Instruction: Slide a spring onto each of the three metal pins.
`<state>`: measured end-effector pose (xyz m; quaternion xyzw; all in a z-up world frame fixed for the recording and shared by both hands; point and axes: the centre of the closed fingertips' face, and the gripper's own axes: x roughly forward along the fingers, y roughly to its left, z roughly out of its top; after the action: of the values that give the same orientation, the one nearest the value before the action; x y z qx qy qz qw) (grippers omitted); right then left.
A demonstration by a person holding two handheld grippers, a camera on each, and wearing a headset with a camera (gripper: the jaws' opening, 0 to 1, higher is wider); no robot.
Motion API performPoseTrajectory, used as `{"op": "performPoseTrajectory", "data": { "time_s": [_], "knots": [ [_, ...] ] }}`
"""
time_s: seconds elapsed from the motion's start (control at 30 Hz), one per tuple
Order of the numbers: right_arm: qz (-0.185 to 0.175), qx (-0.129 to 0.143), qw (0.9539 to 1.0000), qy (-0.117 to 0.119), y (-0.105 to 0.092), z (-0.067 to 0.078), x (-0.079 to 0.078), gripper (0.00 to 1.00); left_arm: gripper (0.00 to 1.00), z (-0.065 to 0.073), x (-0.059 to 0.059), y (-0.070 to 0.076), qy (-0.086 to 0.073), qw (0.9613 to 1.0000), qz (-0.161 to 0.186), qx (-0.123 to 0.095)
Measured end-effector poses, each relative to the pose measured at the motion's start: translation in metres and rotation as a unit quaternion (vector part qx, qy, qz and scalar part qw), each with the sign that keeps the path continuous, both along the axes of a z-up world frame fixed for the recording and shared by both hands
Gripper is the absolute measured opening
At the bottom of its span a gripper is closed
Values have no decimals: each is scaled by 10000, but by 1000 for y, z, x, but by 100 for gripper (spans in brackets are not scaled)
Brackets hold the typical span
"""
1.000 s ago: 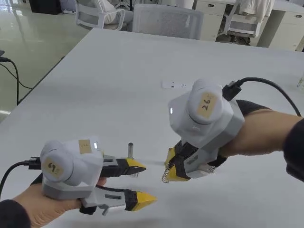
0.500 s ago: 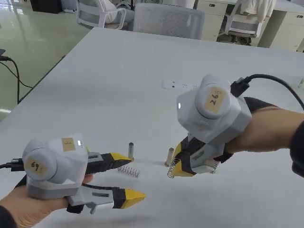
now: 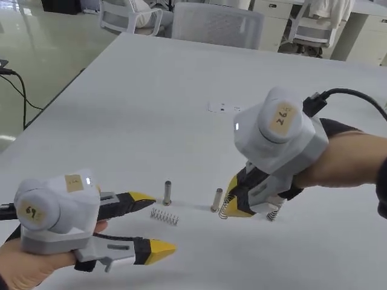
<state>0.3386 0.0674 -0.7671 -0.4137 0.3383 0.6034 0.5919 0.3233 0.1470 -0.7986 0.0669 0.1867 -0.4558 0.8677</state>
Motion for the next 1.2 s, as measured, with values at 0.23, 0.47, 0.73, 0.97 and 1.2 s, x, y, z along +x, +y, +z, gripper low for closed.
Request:
{"op": "performPoseTrajectory", "data": {
  "time_s": [0.23,0.47,0.73,0.97,1.2],
  "knots": [
    [-101,43,9999,-56,-2,7,12,13,54,-1,2,6,15,9999,104,-9],
    [-157,38,9998,-92,-4,8,20,13,55,-2,2,11,12,9998,187,11],
    [-226,-2,9996,-162,-7,9,33,13,57,-2,1,16,6,9996,273,43],
    [-309,-8,9993,-218,-6,6,44,13,58,-2,2,21,0,9994,326,64],
    [-311,-26,9992,-248,-2,2,48,13,58,-2,2,24,-13,9994,333,87]
  ]
}}
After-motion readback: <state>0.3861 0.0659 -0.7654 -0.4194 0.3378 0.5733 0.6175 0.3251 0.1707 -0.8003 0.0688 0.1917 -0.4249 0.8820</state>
